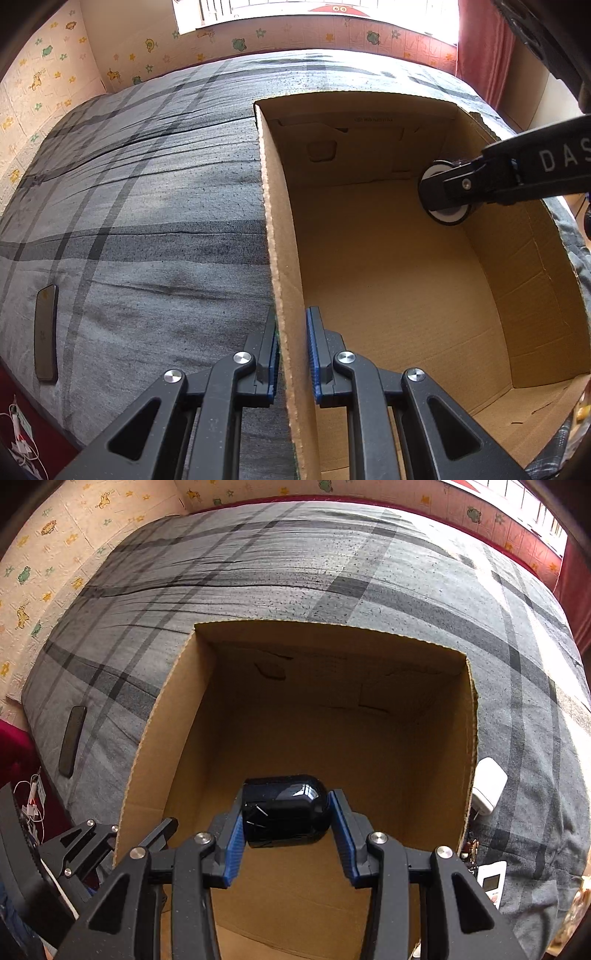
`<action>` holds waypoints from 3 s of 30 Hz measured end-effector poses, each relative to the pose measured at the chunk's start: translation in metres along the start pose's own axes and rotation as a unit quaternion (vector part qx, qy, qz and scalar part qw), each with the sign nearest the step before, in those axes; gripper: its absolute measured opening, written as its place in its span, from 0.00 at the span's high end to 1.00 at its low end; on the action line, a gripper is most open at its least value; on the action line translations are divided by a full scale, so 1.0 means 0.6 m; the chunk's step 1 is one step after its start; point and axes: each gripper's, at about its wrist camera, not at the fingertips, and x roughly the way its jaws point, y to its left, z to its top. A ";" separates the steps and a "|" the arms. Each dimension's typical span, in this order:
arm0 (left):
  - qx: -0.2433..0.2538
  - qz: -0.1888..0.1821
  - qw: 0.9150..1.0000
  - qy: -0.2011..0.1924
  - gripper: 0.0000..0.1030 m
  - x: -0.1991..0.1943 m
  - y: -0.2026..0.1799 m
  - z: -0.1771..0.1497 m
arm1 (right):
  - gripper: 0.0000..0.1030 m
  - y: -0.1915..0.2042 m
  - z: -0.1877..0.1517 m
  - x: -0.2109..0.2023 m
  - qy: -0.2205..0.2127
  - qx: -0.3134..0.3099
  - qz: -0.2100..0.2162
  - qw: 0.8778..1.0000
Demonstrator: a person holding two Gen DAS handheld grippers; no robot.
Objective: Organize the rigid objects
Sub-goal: 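Carry the black object into the box with the right tool and release it, then move the open right tool back to the white remote on the bed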
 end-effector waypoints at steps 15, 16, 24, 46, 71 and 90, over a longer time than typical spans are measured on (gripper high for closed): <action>0.002 0.003 1.000 0.001 0.86 0.002 -0.004 0.000 | 0.56 0.010 -0.008 0.102 0.067 -0.001 -0.012 0.998; 0.003 0.004 1.000 0.001 0.86 0.001 -0.004 0.000 | 0.56 0.010 -0.009 0.105 0.069 -0.001 -0.012 0.998; 0.004 0.005 1.000 0.001 0.86 0.000 -0.004 0.000 | 0.55 0.016 -0.012 0.117 0.074 -0.005 -0.012 0.997; 0.006 0.007 1.000 0.002 0.86 0.002 -0.005 -0.001 | 0.18 0.023 -0.010 0.064 0.026 -0.014 -0.011 1.000; 0.007 0.010 1.000 0.003 0.86 0.001 -0.007 0.001 | 0.00 -0.009 -0.018 -0.090 -0.058 -0.006 -0.044 0.997; 0.008 0.013 1.000 0.005 0.86 0.003 -0.007 0.004 | 0.00 -0.165 -0.087 -0.204 -0.107 0.061 -0.062 0.990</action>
